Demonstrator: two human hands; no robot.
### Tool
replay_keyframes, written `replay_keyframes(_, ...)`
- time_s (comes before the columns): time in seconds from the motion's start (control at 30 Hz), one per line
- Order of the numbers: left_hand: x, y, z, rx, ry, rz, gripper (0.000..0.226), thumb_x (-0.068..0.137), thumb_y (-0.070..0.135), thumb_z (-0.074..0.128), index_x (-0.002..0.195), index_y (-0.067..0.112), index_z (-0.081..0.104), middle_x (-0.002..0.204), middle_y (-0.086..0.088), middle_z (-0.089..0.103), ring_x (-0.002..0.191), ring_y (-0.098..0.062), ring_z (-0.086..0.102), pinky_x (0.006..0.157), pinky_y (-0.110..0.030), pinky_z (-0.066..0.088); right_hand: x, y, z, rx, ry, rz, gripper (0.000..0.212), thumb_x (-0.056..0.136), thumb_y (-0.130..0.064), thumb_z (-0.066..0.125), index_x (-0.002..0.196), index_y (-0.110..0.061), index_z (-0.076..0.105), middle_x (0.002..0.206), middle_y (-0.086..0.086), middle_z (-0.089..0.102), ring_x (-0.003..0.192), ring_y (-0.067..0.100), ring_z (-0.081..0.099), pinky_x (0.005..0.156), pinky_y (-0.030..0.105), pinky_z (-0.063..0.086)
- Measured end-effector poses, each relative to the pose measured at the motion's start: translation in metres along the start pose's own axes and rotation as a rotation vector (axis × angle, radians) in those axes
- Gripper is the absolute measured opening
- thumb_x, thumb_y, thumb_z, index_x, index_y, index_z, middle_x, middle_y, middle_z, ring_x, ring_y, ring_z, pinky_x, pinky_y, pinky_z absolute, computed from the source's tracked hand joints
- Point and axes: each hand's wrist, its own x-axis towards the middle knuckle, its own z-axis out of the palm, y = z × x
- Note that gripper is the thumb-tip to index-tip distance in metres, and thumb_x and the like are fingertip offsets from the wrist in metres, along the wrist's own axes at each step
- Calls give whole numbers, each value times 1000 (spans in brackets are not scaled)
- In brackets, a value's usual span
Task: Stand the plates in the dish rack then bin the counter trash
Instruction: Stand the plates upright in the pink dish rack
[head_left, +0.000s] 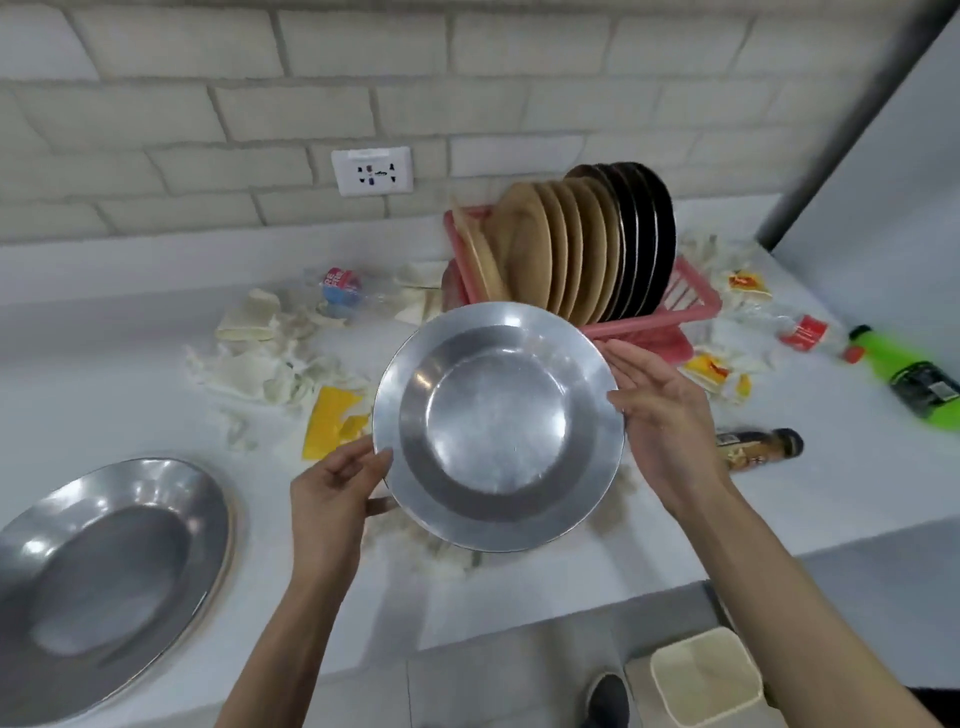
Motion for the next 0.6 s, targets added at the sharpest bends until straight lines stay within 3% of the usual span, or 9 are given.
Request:
replay_keyframes(0.13, -11, -5, 61, 55, -89, -19, 6, 88, 4, 69, 93, 3, 73, 79, -12, 76, 70, -20, 73, 62, -28, 60, 11, -32, -54, 14, 23, -25, 51, 77, 22, 49, 117, -4, 66, 118, 11, 70, 111, 26, 66, 88, 32, 56)
replay_keyframes(0.37, -32, -19, 178, 40, -137, -80, 10, 91, 2, 63, 92, -6, 69, 81, -21, 73, 67, -26, 71, 58, -26, 58, 59, -90, -147, -25, -38, -45, 54, 80, 19, 53, 125, -8, 64, 127, 3, 67, 123, 15, 60, 98, 33, 52)
replay_keyframes(0.5, -43, -32, 247, 10, -131, -81, 9, 91, -1, 62, 93, -5, 69, 80, -19, 73, 72, -27, 71, 65, -32, 61, 86, -115, -187, -96, -79, 93, 49, 83, 5, 59, 124, -20, 67, 116, 9, 71, 103, 31, 69, 90, 41, 54)
replay_keyframes(0.6, -48, -33, 290, -2, -127, -78, 10, 92, 0, 61, 94, -2, 70, 79, -18, 74, 69, -29, 72, 62, -35, 61, 102, -136, -214, -155, -136, 139, 46, 83, 6, 57, 119, -20, 70, 107, 10, 74, 94, 29, 71, 81, 35, 57)
